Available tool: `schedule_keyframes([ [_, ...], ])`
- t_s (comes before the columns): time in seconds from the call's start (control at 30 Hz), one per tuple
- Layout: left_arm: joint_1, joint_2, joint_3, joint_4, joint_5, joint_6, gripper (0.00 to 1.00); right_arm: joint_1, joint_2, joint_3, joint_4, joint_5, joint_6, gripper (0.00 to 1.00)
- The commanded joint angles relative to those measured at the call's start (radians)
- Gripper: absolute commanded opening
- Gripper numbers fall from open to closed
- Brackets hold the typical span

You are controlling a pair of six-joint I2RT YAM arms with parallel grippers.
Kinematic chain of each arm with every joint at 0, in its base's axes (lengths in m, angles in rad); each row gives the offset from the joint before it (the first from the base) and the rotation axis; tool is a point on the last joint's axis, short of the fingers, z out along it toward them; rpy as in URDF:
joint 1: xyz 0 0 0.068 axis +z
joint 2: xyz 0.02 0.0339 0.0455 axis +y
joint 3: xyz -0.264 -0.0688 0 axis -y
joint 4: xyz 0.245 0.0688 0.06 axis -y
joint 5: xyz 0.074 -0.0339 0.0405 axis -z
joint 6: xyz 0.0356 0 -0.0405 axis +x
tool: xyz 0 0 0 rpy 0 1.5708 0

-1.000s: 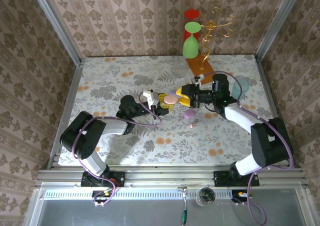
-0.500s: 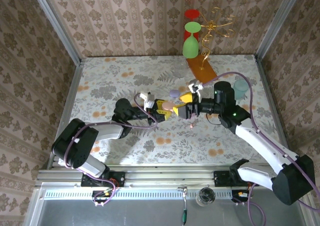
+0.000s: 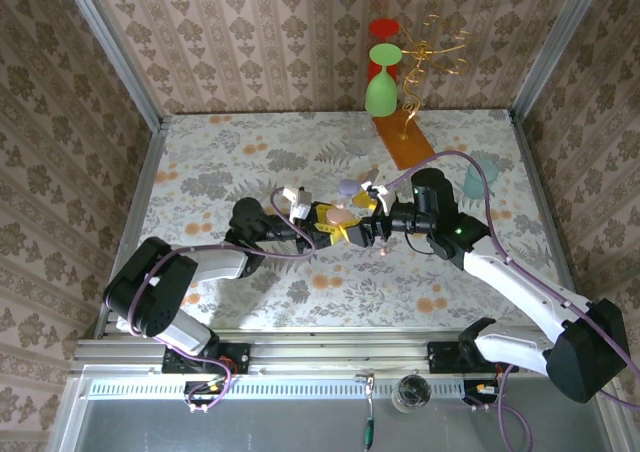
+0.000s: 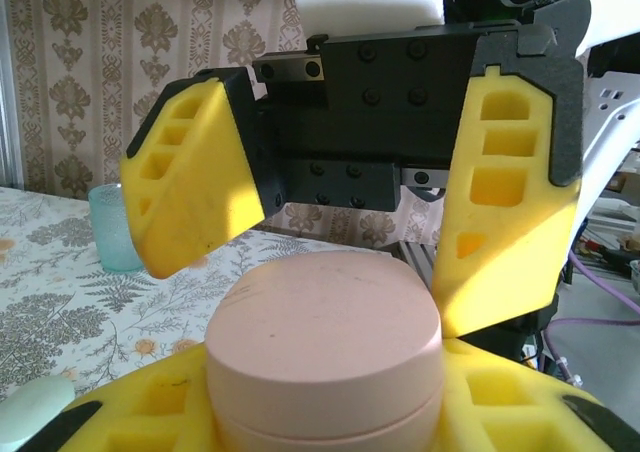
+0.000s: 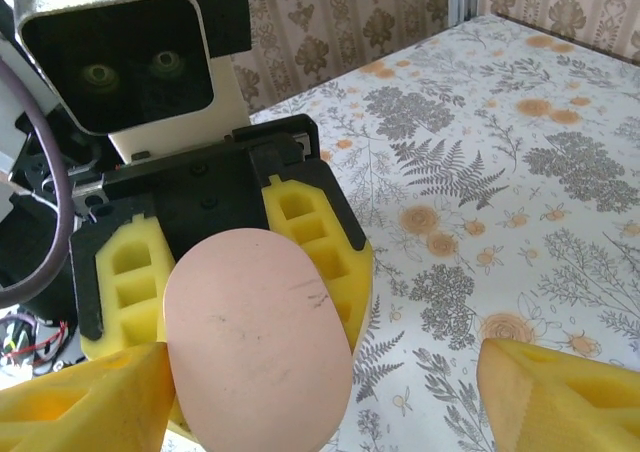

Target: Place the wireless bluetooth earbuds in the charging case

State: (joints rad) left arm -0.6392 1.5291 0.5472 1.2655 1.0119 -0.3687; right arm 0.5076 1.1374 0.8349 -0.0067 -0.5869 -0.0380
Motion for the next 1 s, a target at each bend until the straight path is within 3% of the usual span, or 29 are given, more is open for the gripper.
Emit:
schedule_keyframes([
  [0.0,-0.008,-0.038,-0.006,0.035,0.060,0.051,0.35,-0.029,-0.014,-0.008,0.082,0.104,0.073,0.77],
  [0.43,-0.016,-0.058,-0.021,0.035,0.085,0.083,0.35,-0.042,0.039,0.035,0.067,0.061,0.108,0.75],
  [0.57,-0.017,-0.063,-0.023,0.035,0.092,0.085,0.35,-0.048,0.064,0.071,0.010,-0.009,0.102,0.65],
  [0.77,-0.017,-0.063,-0.020,0.035,0.108,0.091,0.35,-0.066,0.114,0.124,-0.057,-0.097,0.147,0.42],
  [0.97,-0.013,-0.060,-0.027,0.035,0.097,0.099,0.35,-0.070,0.129,0.156,-0.107,-0.154,0.158,0.45],
])
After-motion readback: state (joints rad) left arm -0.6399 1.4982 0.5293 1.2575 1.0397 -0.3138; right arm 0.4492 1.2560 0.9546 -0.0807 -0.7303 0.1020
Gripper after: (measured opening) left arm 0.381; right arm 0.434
